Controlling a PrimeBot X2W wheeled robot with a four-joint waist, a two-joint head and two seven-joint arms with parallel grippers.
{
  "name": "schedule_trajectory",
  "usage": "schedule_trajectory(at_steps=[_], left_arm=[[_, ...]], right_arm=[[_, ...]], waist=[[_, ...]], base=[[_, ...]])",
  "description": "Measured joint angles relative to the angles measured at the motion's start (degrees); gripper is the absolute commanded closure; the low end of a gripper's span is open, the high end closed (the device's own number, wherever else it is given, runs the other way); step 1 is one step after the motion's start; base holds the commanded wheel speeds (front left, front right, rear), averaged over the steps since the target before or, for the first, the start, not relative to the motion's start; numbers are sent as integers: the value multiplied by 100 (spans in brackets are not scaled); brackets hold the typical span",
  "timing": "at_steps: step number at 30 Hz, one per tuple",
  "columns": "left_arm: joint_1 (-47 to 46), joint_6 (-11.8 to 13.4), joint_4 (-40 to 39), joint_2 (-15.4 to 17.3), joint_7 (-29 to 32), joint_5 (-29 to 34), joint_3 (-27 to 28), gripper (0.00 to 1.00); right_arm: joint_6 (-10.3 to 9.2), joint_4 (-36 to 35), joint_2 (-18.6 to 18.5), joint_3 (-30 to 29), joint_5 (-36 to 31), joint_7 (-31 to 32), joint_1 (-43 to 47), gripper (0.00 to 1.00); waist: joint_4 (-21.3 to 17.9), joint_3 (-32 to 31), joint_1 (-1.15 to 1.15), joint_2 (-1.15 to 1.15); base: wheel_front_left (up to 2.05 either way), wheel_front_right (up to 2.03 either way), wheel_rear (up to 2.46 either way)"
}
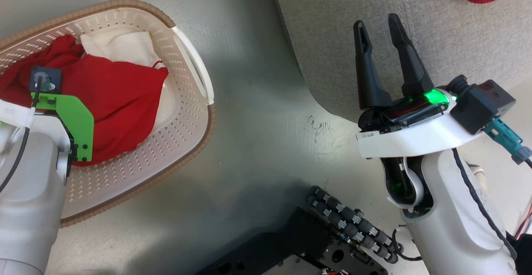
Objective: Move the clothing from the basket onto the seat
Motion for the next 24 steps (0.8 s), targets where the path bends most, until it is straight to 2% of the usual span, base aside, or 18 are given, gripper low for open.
schedule_trajectory(at_steps=[11,15,24], left_arm=[[-115,-8,238,-57,-125,1,-32,100],[-116,-57,271,-105,-354,1,-54,100],[-73,-268,111,-651,-1206,-43,-132,100]], right_arm=[[-2,-33,-1,4,49,-1,-112,0],[-44,7,0,-42,56,-1,-148,0],[-40,300,-3,-341,-190,-2,-208,0]], waist=[[6,-10,0,0],[5,-80,0,0],[209,-495,0,0]], base=[[0,0,0],[0,0,0],[0,0,0]])
